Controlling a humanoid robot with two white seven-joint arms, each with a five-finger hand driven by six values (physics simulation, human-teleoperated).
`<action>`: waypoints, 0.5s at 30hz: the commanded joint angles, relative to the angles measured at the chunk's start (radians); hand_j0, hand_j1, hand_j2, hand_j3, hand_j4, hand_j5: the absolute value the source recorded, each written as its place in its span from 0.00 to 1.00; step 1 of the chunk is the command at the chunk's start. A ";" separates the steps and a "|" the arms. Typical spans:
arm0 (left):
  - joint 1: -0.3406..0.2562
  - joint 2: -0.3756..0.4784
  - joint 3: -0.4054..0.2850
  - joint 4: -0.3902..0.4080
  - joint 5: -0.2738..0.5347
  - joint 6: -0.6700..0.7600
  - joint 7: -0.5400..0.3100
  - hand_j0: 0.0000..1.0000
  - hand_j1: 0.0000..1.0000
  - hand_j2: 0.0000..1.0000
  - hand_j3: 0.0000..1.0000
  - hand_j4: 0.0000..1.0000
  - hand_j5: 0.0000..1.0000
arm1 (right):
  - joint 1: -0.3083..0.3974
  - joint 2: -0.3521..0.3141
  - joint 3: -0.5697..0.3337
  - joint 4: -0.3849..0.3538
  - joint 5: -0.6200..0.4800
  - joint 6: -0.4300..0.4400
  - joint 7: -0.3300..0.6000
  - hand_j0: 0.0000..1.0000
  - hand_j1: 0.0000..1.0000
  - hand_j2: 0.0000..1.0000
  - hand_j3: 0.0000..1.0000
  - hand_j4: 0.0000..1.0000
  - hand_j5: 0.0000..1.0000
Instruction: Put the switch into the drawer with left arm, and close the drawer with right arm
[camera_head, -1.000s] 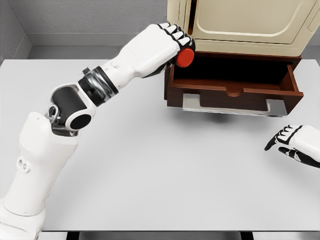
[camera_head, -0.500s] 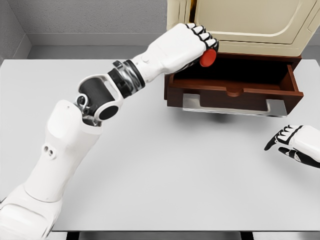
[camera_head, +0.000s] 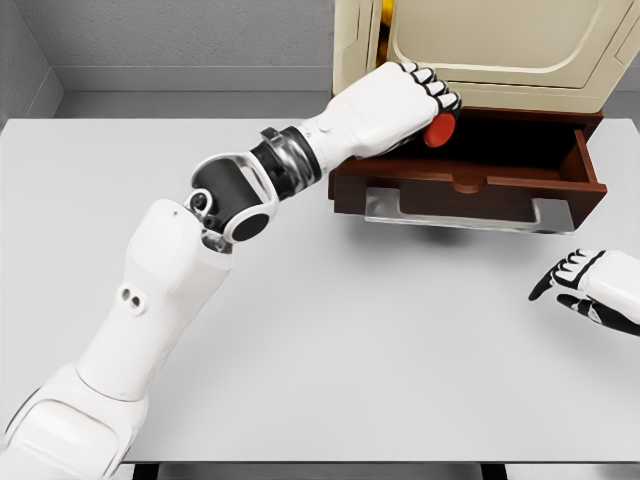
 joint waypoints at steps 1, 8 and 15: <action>0.000 -0.001 -0.002 0.003 0.001 0.001 0.002 0.46 0.46 0.46 0.46 0.46 0.46 | 0.000 -0.001 -0.001 0.000 -0.007 0.001 0.000 0.54 0.54 0.54 0.54 0.54 0.54; 0.000 -0.005 -0.002 0.003 -0.006 0.003 0.002 0.55 0.55 0.55 0.55 0.55 0.55 | 0.000 -0.003 -0.001 0.000 -0.007 0.001 0.000 0.53 0.53 0.53 0.53 0.53 0.53; -0.003 -0.005 -0.021 0.003 -0.013 0.073 0.004 0.66 0.66 0.66 0.66 0.66 0.66 | 0.000 -0.003 -0.001 0.000 -0.007 0.001 0.000 0.53 0.53 0.53 0.53 0.53 0.53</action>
